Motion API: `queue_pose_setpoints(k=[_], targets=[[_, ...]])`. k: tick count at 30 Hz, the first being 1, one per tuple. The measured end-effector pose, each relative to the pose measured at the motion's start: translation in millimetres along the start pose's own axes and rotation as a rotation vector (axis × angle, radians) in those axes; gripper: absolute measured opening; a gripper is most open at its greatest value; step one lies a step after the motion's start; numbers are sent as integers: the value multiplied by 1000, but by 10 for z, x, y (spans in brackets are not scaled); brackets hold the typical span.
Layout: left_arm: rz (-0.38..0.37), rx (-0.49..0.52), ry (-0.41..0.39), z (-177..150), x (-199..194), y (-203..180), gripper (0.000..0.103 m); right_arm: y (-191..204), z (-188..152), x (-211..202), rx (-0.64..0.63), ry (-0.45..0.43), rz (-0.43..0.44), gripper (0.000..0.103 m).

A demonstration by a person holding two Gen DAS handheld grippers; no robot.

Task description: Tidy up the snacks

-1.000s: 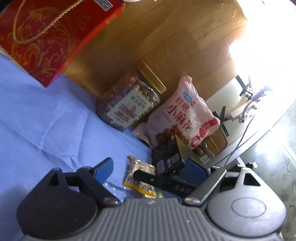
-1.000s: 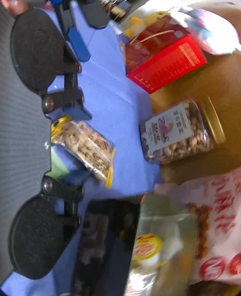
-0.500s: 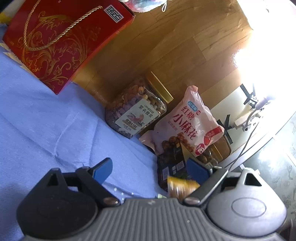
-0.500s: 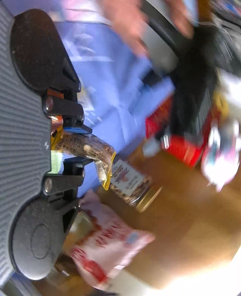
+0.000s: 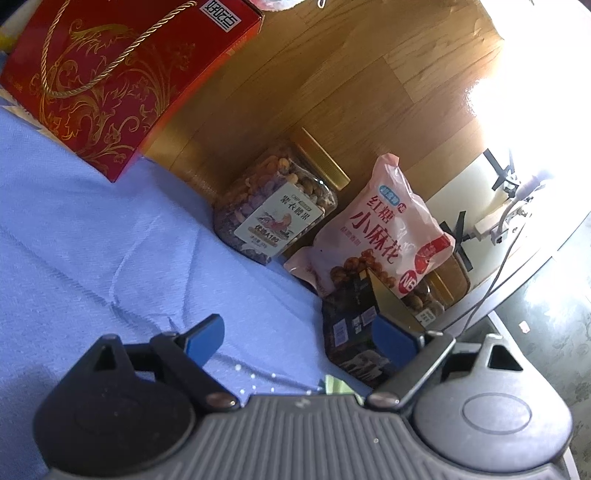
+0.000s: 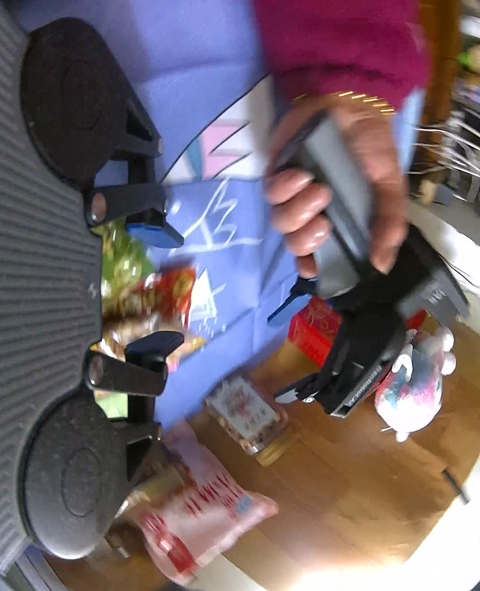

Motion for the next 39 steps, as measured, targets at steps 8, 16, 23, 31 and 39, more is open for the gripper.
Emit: queue_pose_setpoints(k=[8, 16, 23, 31, 39], targets=[[-33, 29, 15, -54, -131, -50, 91, -447, -153, -376, 474, -94, 65, 57], [-136, 5, 48, -282, -340, -109, 91, -625, -451, -288, 714, -77, 78, 58], [-190, 131, 138, -517, -240, -455, 90, -679, -591, -111, 779, -38, 117, 58], [-122, 189, 242, -750, 49, -524, 60, -711, -754, 27, 867, -6, 154, 58], [-98, 220, 268, -826, 117, -486, 25, -634, -750, 18, 813, -51, 146, 14]])
Point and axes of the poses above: each gripper's, at about its wrist camera, not at the fingertips, and x roughly the way its jaws point, y to its left, z to its top, the point moved 4 cm from there along x, roughly the way its jaws point, and after that the axes turned 4 degrees about z, right-handed, at the moved point
